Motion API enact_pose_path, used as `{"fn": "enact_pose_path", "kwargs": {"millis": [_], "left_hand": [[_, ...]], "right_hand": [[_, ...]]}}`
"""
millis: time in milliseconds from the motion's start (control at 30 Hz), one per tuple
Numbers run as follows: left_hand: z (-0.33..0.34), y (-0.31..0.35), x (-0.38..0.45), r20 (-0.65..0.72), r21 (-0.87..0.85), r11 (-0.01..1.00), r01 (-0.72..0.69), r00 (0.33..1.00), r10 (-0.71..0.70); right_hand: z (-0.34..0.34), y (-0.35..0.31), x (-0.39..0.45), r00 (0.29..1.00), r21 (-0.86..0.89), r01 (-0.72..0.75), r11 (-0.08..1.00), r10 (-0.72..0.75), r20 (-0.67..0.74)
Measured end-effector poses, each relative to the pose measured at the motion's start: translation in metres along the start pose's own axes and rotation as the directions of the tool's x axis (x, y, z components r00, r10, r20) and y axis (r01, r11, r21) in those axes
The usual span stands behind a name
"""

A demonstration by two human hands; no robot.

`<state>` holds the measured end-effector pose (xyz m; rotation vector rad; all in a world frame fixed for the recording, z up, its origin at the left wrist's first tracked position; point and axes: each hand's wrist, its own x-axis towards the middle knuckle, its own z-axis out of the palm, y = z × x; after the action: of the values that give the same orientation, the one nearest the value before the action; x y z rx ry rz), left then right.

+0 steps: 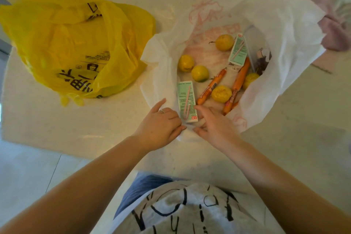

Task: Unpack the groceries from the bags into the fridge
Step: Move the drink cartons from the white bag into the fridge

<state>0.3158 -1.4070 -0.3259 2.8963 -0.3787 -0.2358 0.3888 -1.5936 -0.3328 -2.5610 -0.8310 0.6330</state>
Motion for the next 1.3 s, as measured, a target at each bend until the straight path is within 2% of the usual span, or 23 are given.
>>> {"fn": "enact_pose_path", "kwargs": {"millis": [67,133,267,300,467,567,767,967,1167,1300], "left_hand": [[0.004,-0.002,-0.003,0.130,0.002,0.998,0.069,0.989,-0.068],[0.011,-0.005,-0.006,0.153,-0.043,0.991,0.123,0.981,-0.115],[0.018,-0.003,-0.009,-0.096,-0.190,0.966,0.173,0.976,-0.194],[0.017,-0.003,-0.009,-0.107,-0.206,0.960,0.191,0.971,-0.216],[0.017,0.009,-0.008,0.109,-0.254,0.929,0.269,0.962,-0.249],[0.018,0.019,-0.006,0.098,-0.422,0.856,0.299,0.953,-0.285],[-0.005,0.016,0.004,-0.063,-0.599,0.770,0.219,0.946,-0.318],[-0.034,0.012,0.023,-0.238,-0.684,0.718,0.127,0.892,-0.384],[-0.020,-0.002,0.046,-0.183,-0.694,0.689,0.209,0.874,-0.450],[-0.016,-0.007,0.062,-0.177,-0.762,0.611,0.212,0.840,-0.513]], "right_hand": [[0.003,-0.002,-0.005,0.999,0.028,-0.044,0.999,0.044,0.002],[0.006,-0.004,-0.009,0.998,0.008,-0.068,0.998,0.068,-0.002],[0.006,-0.009,-0.010,0.991,0.035,-0.072,0.997,0.075,-0.108],[0.005,-0.011,-0.010,0.989,0.053,-0.076,0.996,0.082,-0.124],[0.010,-0.020,-0.010,0.996,0.172,-0.074,0.982,0.081,-0.035],[0.014,-0.029,-0.008,0.995,0.331,-0.097,0.939,0.104,-0.005],[-0.020,-0.041,0.002,0.974,0.481,-0.055,0.875,0.153,-0.166],[-0.048,-0.046,0.027,0.972,0.559,-0.080,0.825,0.190,-0.141],[-0.056,-0.053,0.036,0.980,0.525,-0.113,0.844,0.181,-0.079],[-0.061,-0.056,0.037,0.980,0.563,-0.085,0.822,0.170,-0.101]]}}
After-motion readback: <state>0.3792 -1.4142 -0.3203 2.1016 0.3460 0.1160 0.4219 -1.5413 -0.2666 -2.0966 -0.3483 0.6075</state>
